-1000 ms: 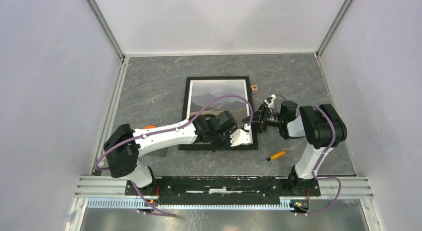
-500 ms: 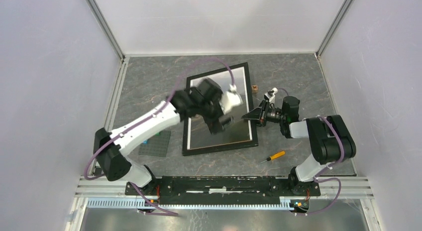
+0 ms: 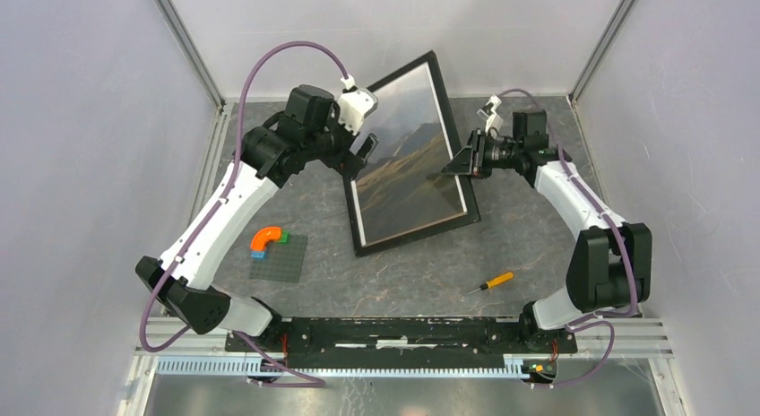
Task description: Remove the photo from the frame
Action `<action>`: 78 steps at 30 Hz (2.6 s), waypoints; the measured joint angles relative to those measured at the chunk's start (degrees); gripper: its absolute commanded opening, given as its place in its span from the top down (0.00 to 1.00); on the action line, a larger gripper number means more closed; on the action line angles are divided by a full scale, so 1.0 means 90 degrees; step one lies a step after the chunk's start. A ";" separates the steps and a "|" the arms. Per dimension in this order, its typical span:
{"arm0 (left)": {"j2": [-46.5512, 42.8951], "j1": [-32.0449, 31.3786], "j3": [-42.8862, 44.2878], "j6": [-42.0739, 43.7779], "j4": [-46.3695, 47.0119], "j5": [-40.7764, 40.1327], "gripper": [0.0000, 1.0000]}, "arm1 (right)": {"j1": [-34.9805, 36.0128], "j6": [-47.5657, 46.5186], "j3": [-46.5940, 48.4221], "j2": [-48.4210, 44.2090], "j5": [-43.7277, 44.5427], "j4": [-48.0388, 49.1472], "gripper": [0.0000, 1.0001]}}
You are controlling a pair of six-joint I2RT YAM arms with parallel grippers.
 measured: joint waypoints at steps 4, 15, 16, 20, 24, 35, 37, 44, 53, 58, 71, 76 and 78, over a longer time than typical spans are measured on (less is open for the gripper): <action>-0.0002 0.0510 0.0015 -0.0316 -0.0005 -0.0376 0.00 | -0.0002 -0.1015 0.0867 -0.0034 0.0427 -0.1042 1.00; -0.0253 0.1783 0.0049 -0.1243 0.0051 -0.1207 0.00 | 0.0085 -0.2837 0.3019 -0.0041 0.1185 -0.3184 1.00; -0.0267 0.1894 0.0049 -0.1319 0.0056 -0.1226 0.00 | 0.0102 -0.3004 0.3237 -0.0041 0.1270 -0.3254 1.00; -0.0182 0.2715 0.0114 -0.1688 0.0012 -0.1229 0.00 | 0.0279 -0.3883 0.3922 -0.0053 0.1797 -0.3684 1.00; 0.0053 0.3398 0.0333 -0.2030 -0.0039 -0.1064 0.00 | 0.0631 -0.4595 0.4223 -0.0053 0.2453 -0.4121 1.00; 0.0177 0.3997 0.0345 -0.2409 -0.0148 -0.0619 0.00 | 0.2885 -0.6528 0.4010 -0.0197 0.4082 -0.4345 1.00; 0.0177 0.4085 0.0345 -0.2416 -0.0148 -0.0602 0.00 | 0.3410 -0.6827 0.3514 -0.0474 0.4522 -0.4109 1.00; 0.0175 0.4306 0.0333 -0.2421 -0.0138 -0.0500 0.00 | 0.4949 -0.7766 0.0709 -0.2244 0.5855 -0.2552 1.00; 0.0104 0.4357 -0.0078 -0.2424 -0.0046 -0.0457 0.00 | 0.6098 -0.9117 -0.3249 -0.3874 0.7038 0.0644 1.00; -0.0032 0.4357 -0.0471 -0.2424 0.0073 -0.0457 0.00 | 0.6462 -0.9503 -0.4483 -0.3759 0.7570 0.2261 1.00; -0.0636 0.4357 -0.1588 -0.2414 0.0194 -0.0454 0.00 | 0.6798 -0.9729 -0.5700 -0.2212 0.8648 0.5132 0.92; -0.0809 0.4357 -0.1892 -0.2365 0.0197 -0.0449 0.00 | 0.6800 -0.9607 -0.5457 -0.1452 0.8811 0.5617 0.74; -0.0877 0.4357 -0.1970 -0.2351 0.0197 -0.0437 0.00 | 0.6798 -0.9571 -0.5382 -0.1243 0.8864 0.5736 0.63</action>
